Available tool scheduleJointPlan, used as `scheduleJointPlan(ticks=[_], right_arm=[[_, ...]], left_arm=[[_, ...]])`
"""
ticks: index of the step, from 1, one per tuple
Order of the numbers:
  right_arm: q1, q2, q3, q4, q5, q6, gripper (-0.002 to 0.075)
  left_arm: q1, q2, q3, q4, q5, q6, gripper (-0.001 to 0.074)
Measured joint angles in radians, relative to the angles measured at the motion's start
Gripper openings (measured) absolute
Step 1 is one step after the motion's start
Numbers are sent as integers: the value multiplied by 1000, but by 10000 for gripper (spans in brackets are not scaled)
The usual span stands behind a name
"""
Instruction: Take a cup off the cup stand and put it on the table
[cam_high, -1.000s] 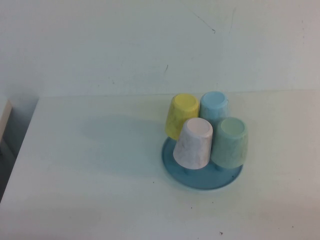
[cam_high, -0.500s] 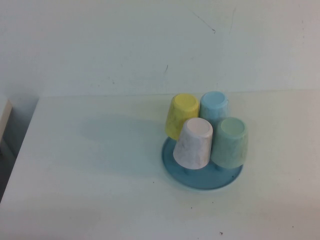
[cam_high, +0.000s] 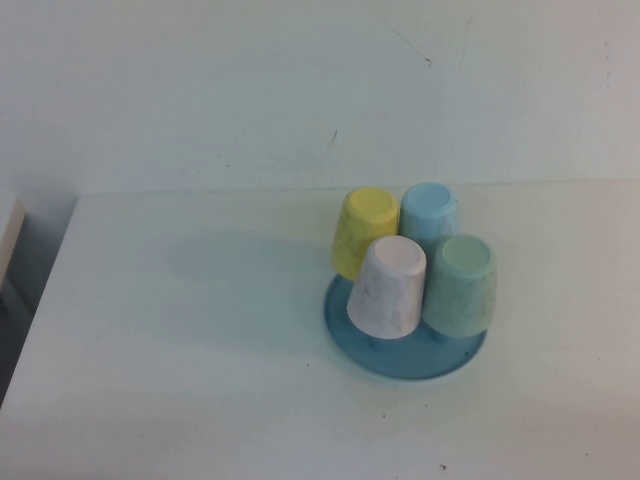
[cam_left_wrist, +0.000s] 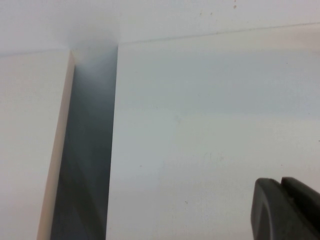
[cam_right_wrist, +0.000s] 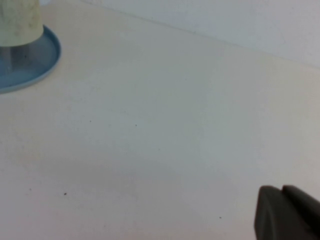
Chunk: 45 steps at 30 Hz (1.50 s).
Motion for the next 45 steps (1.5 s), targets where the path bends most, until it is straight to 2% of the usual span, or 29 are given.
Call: scheduleJointPlan(ticks=[30,32,37,38,42,45], right_arm=[[0,0,0,0,0,0,-1],[0,0,0,0,0,0,-1],[0,0,0,0,0,0,-1],[0,0,0,0,0,0,-2],[0,0,0,0,1,0,-1],[0,0,0,0,1,0,-2]], left_arm=[[0,0,0,-16,-1,-6,-1],[0,0,2,-125,-18,-43,-1],[-1,0,11,-723,-115,-218,-1],[-2,0,11,-789,-138,-222,-1],[-2,0,11,-890,-249,-139,-1],[-2,0,11,-930,-263,-111,-1]])
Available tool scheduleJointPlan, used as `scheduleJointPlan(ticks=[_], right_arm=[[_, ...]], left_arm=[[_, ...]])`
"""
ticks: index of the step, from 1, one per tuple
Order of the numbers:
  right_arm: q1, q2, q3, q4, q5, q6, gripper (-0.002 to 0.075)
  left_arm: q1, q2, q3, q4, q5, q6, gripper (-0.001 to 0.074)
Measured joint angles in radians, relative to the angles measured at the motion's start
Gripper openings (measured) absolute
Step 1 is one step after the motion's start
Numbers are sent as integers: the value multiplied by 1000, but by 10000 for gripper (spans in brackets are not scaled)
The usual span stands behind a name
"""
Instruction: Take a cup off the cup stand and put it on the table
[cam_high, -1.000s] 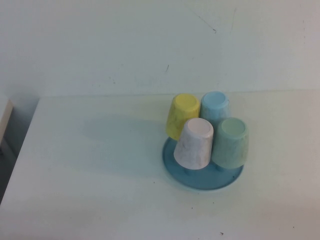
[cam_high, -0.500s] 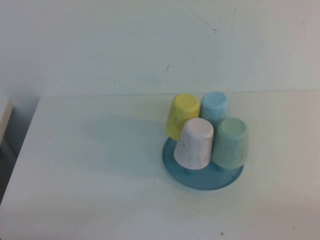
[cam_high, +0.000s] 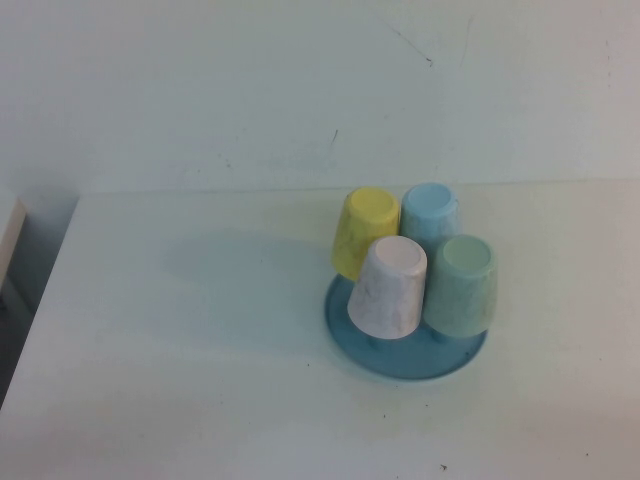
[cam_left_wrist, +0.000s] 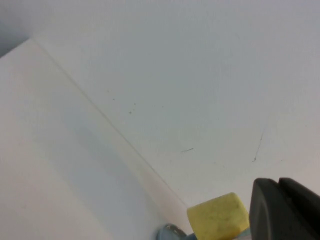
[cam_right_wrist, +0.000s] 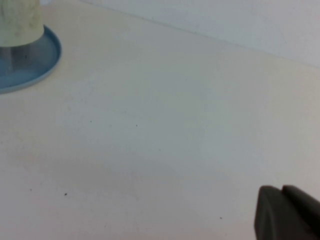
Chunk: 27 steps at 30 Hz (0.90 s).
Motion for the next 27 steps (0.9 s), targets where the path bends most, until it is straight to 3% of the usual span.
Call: scheduleJointPlan(ticks=[5,8,16,23,27], right_arm=[[0,0,0,0,0,0,-1],[0,0,0,0,0,0,-2],[0,0,0,0,0,0,-2],[0,0,0,0,0,0,-1],[0,0,0,0,0,0,-1]], left_arm=[[0,0,0,-16,62,35,-1],[0,4,-47,-1,160,156,-1],[0,385,-617,328,648,351,-1],[0,730,-1064,363,952,593,-1],[0,909,-1210,409,1050,643,-1]])
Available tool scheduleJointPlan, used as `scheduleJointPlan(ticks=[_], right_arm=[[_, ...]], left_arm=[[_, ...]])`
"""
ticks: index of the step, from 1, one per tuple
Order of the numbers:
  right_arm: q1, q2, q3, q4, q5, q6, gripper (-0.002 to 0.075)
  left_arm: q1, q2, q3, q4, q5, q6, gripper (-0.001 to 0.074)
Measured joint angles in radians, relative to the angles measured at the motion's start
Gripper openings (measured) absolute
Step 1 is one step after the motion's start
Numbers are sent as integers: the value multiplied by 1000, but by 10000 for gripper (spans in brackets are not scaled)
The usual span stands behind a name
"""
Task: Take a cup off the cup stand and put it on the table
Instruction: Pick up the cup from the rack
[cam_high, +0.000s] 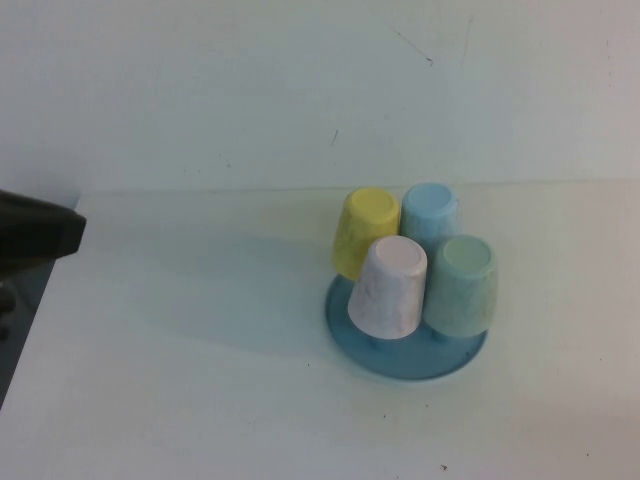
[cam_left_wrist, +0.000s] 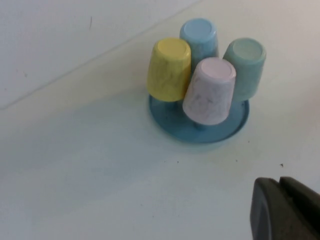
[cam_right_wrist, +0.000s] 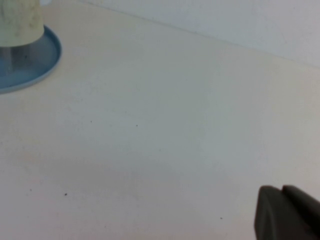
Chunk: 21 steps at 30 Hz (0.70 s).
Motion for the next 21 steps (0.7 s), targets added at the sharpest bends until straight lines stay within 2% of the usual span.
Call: scheduleJointPlan(ticks=[4,8,11,16,19,21], right_arm=[[0,0,0,0,0,0,-1],[0,0,0,0,0,0,-1],[0,0,0,0,0,0,-1],[0,0,0,0,0,0,-1],[0,0,0,0,0,0,-1],[0,0,0,0,0,0,-1]], left_arm=[[-10,120,-60,24,32,15,-1],[-99,200,-75,76,32,26,-1],[-220,245,-87,151,14,-11,-1],[-469,338,-130,359,-31,-171,-1],[-584,416,-177,482,-35,-278,2],[-641,469,-215,550,-35,-338,29]])
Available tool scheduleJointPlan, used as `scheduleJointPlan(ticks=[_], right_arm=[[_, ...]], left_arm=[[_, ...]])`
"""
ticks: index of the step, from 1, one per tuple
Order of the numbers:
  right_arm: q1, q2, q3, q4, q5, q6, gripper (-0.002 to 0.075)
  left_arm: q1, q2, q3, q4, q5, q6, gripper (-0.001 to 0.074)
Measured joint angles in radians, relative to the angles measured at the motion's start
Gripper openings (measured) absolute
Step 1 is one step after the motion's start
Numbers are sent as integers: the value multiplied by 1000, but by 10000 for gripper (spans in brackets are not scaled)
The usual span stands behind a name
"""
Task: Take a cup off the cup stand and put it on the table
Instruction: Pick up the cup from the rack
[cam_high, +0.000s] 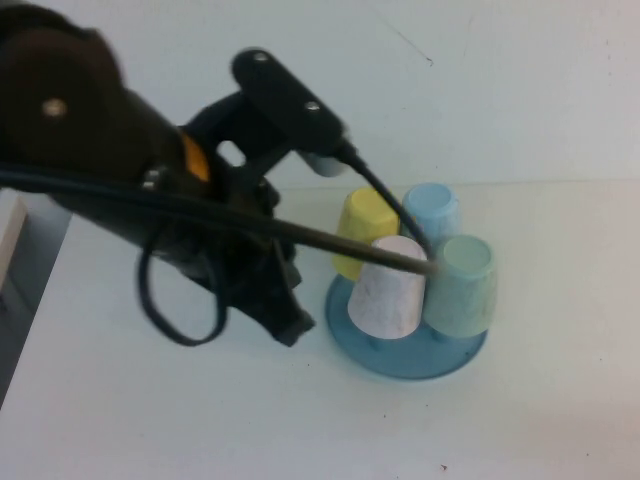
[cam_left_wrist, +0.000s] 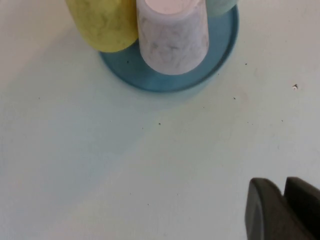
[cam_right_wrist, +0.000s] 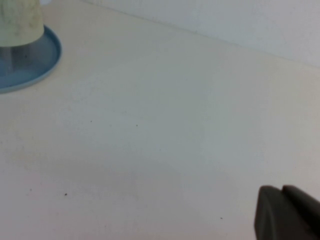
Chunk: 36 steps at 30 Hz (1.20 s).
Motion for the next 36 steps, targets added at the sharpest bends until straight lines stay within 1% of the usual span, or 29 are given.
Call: scheduleJointPlan(ticks=[1,3,4,7,9,10,11,14,20,24,28,31,36], right_arm=[[0,0,0,0,0,0,-2],[0,0,0,0,0,0,-1],[0,0,0,0,0,0,-1],[0,0,0,0,0,0,-1],[0,0,0,0,0,0,-1],[0,0,0,0,0,0,-1],[0,0,0,0,0,0,-1],[0,0,0,0,0,0,-1],[0,0,0,0,0,0,-1],[0,0,0,0,0,0,-2],[0,0,0,0,0,0,-1],[0,0,0,0,0,0,-1],[0,0,0,0,0,0,-2]], left_arm=[[-26,31,-23,24,2,-17,60],[-61,86,-65,47,4,-36,148],[-76,117,-88,53,4,-43,216],[-109,206,-152,52,4,-63,458],[-114,263,-190,58,4,-88,575],[-114,290,-210,59,2,-104,615],[-114,317,-231,63,-2,-122,640],[-114,389,-289,89,-9,-160,662],[-114,521,-400,128,-16,-201,666],[-114,589,-453,193,-21,-257,667],[-114,629,-470,258,-26,-305,667],[-109,638,-470,251,-38,-320,667],[-65,645,-470,173,-51,-324,667]])
